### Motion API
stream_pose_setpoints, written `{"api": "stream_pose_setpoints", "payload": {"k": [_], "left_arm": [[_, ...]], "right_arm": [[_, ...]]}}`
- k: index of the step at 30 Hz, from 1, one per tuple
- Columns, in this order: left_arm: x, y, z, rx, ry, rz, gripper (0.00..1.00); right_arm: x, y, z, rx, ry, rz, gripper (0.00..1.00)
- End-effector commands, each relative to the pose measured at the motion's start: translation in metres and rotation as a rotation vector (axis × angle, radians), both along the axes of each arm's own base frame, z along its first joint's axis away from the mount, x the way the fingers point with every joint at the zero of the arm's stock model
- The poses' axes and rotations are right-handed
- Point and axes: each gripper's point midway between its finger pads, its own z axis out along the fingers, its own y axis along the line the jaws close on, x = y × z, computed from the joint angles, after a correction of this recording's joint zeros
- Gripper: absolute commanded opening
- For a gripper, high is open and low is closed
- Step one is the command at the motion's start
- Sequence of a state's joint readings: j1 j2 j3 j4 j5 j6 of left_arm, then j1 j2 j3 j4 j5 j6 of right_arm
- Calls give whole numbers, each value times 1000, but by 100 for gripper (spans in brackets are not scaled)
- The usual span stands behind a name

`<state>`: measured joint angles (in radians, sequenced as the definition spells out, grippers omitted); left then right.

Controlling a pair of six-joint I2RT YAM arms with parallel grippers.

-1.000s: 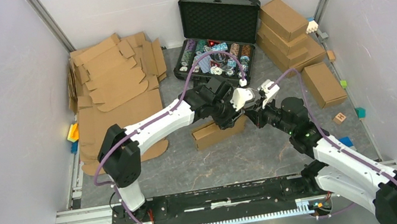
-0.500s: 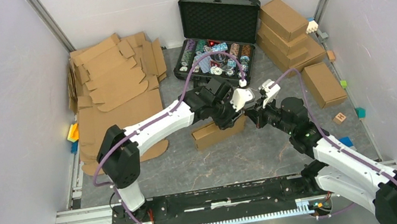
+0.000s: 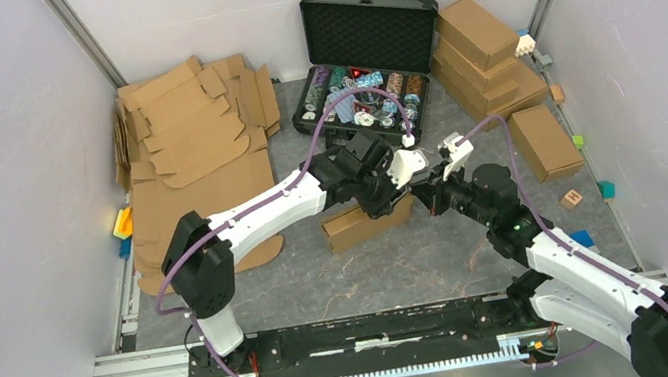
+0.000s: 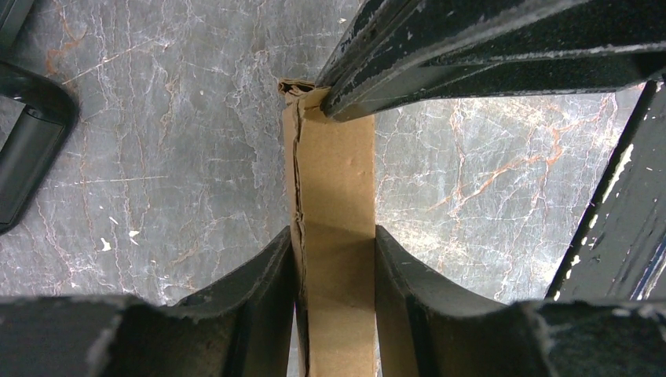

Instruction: Fold the paper box

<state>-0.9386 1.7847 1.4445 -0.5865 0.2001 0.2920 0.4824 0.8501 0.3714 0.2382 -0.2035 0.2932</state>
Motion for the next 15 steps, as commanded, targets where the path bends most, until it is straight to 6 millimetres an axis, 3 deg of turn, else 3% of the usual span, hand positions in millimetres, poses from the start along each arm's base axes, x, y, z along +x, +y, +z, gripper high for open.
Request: {"api": "stream_pose_setpoints", "payload": {"k": [1, 9, 15], "left_arm": [[-1, -7, 24, -71, -37, 8, 44], [1, -7, 25, -74, -45, 15, 44], [0, -9, 25, -79, -43, 14, 43]], "right_arm": [[-3, -6, -10, -38, 0, -12, 0], [-13, -11, -30, -62, 16, -6, 0], [-16, -7, -33, -19, 29, 0, 0]]}}
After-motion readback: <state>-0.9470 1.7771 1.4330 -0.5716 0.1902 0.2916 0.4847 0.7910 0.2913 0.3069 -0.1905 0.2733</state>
